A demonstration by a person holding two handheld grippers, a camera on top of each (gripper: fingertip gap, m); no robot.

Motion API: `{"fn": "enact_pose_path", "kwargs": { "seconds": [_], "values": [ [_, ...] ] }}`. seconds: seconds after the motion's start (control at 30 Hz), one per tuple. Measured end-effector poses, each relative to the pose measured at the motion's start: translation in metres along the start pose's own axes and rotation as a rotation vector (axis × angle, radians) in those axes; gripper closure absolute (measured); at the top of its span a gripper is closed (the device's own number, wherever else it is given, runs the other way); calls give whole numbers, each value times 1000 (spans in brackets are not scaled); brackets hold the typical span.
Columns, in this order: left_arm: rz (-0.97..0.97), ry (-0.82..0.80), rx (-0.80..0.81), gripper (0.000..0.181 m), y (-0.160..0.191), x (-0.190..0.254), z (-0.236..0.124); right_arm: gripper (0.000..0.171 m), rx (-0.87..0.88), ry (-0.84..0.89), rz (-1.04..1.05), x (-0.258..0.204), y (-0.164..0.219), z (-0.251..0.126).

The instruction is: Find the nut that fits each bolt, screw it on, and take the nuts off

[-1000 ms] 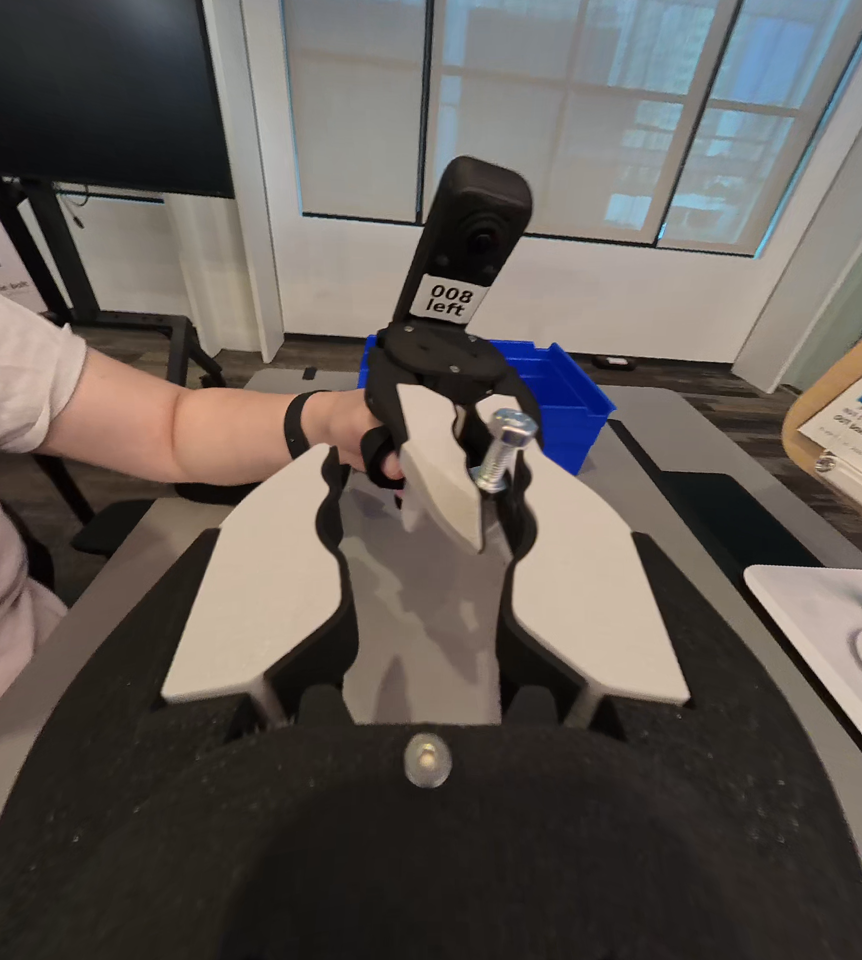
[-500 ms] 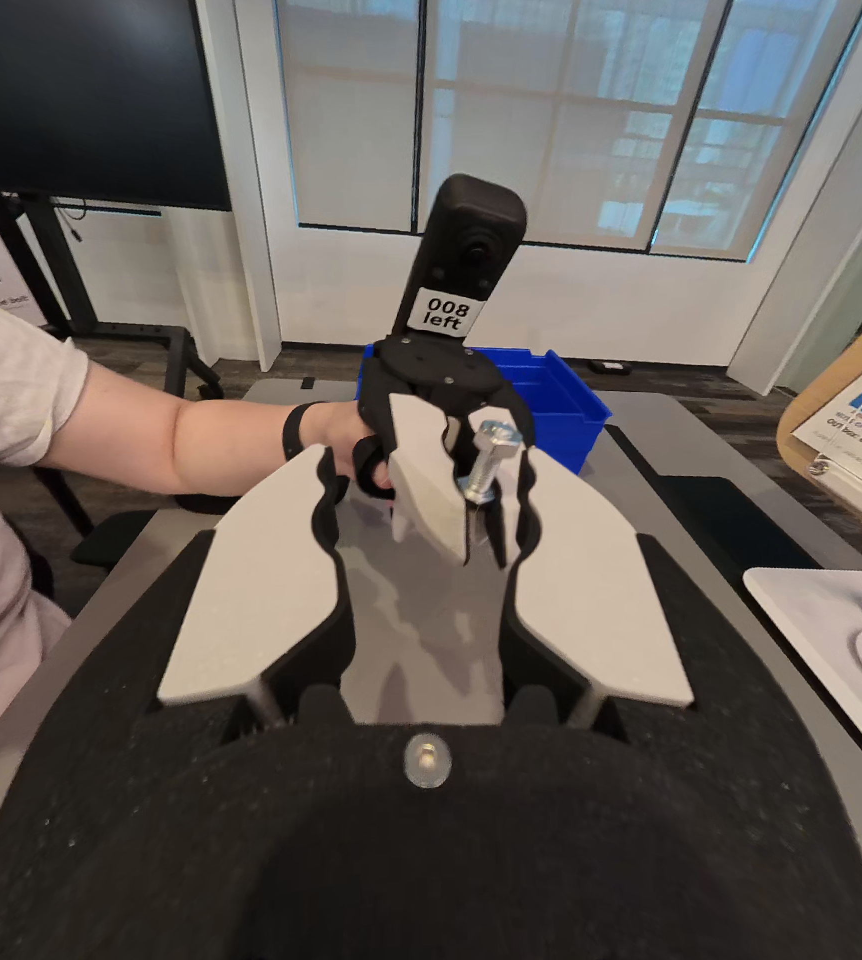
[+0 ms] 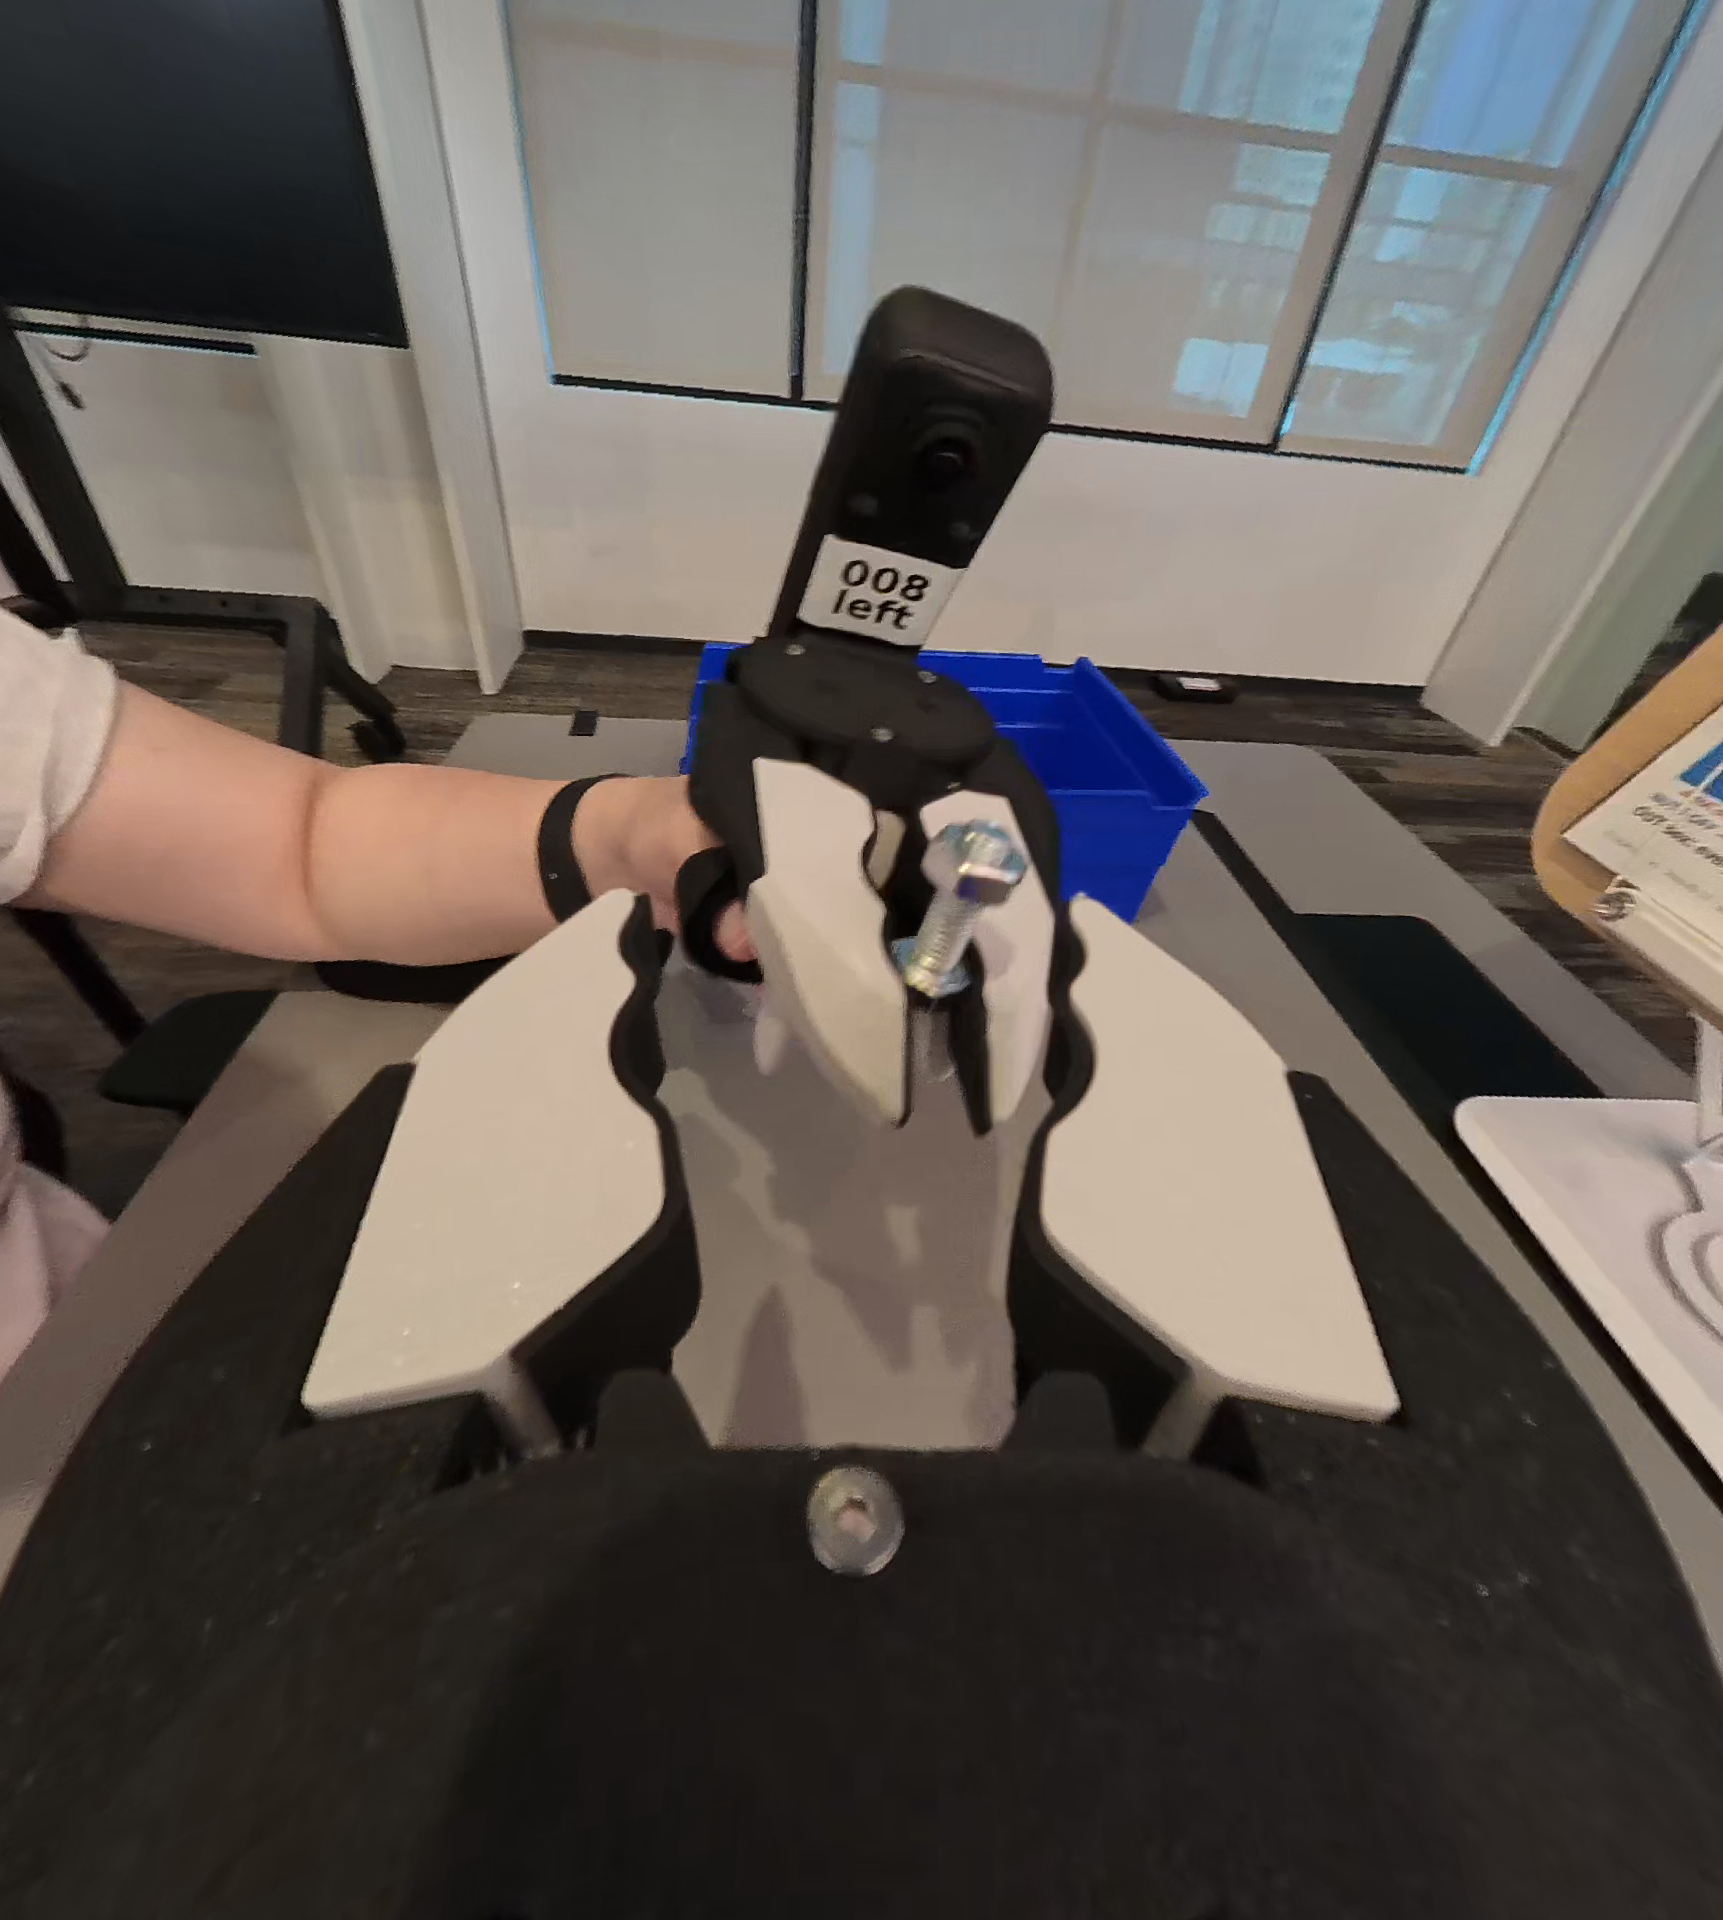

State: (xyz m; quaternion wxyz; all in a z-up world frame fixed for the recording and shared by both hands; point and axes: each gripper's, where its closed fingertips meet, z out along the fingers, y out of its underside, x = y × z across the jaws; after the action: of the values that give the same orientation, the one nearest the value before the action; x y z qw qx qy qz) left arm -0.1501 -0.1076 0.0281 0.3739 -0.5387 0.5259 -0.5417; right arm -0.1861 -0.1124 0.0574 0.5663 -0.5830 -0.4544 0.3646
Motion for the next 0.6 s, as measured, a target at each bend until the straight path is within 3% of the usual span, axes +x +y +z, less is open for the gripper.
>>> {"fn": "enact_pose_path", "kwargs": {
  "seconds": [0.23,0.33,0.5,0.6],
  "values": [
    [44,-52,-50,167,5,-3,3,89,-19,-41,-27,-12,3,6],
    [19,-86,-21,167,0,-14,-7,111,-3,-70,-13,-11,-2,-3],
    [44,-30,-29,167,-1,2,1,98,31,-1,-8,-2,-5,0],
    [77,-48,-74,167,6,5,9,96,15,-47,-26,-14,-2,7]
  ]
}}
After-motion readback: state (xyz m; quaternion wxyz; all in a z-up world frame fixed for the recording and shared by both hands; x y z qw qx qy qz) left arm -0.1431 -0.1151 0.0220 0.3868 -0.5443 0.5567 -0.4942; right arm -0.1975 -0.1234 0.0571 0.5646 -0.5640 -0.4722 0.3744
